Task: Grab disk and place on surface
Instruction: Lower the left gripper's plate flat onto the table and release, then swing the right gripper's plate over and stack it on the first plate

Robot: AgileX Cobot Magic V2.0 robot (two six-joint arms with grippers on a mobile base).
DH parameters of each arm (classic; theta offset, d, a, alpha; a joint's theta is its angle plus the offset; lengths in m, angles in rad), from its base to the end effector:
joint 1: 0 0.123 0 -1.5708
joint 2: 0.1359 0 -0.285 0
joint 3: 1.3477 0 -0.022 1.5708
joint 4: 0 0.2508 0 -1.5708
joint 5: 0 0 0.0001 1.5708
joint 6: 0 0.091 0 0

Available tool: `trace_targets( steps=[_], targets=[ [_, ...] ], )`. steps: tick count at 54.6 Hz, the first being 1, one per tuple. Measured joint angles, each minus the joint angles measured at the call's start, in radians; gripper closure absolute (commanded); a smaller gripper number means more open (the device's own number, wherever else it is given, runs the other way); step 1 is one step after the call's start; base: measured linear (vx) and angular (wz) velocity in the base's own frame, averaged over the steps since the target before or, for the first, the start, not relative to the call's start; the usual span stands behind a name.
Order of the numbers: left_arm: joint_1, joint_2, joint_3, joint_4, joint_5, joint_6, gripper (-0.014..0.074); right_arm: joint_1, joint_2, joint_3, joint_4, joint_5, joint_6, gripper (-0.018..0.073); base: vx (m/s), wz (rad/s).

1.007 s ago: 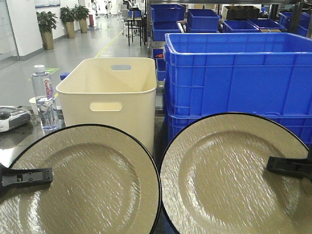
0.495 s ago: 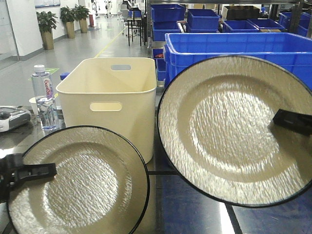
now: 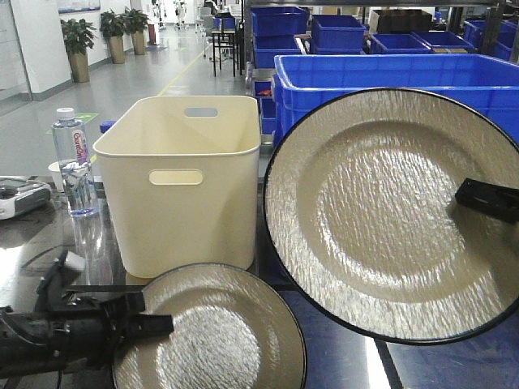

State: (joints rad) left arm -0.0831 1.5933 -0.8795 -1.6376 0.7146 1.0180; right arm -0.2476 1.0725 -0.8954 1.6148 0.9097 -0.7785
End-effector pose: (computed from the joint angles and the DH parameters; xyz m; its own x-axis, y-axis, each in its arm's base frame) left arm 0.3129 -0.0858 0.2381 -0.7961 -0.3878 -0.4646 0.1693 0.5944 -0.7862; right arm 0.2179 0.0190 0.3870 -0.4874 0.6055 -0.6291 -0.3737 0.5065 0.7771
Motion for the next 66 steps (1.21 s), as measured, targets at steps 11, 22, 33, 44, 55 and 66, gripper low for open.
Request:
trace_targets(
  steps=[11,22,33,44,55,66],
  targets=[
    [-0.021,0.011,0.000,-0.029,-0.015,0.059,0.0363,0.000,0.000,0.000,0.000,0.000,-0.002,0.0568,0.00,0.00],
    [-0.029,0.011,0.000,-0.043,-0.012,0.147,0.0154,0.000,0.000,0.000,0.000,0.001,-0.002,0.0568,0.00,0.00],
    [-0.029,0.011,0.000,-0.045,-0.038,0.305,0.0048,0.000,0.000,0.000,0.000,0.002,-0.006,0.0568,0.00,0.00],
    [-0.014,0.011,-0.001,-0.049,-0.111,0.433,0.0048,0.000,0.000,0.000,0.000,0.003,-0.021,0.0568,0.00,0.00],
    [0.052,-0.009,-0.001,-0.055,-0.151,0.459,0.0068,0.000,0.001,0.000,-0.002,-0.002,-0.029,0.0568,0.00,0.00],
    [0.131,-0.138,-0.001,-0.051,-0.142,0.457,0.0232,0.063,0.071,0.000,-0.026,-0.064,-0.033,0.0568,0.00,0.00]
  ],
)
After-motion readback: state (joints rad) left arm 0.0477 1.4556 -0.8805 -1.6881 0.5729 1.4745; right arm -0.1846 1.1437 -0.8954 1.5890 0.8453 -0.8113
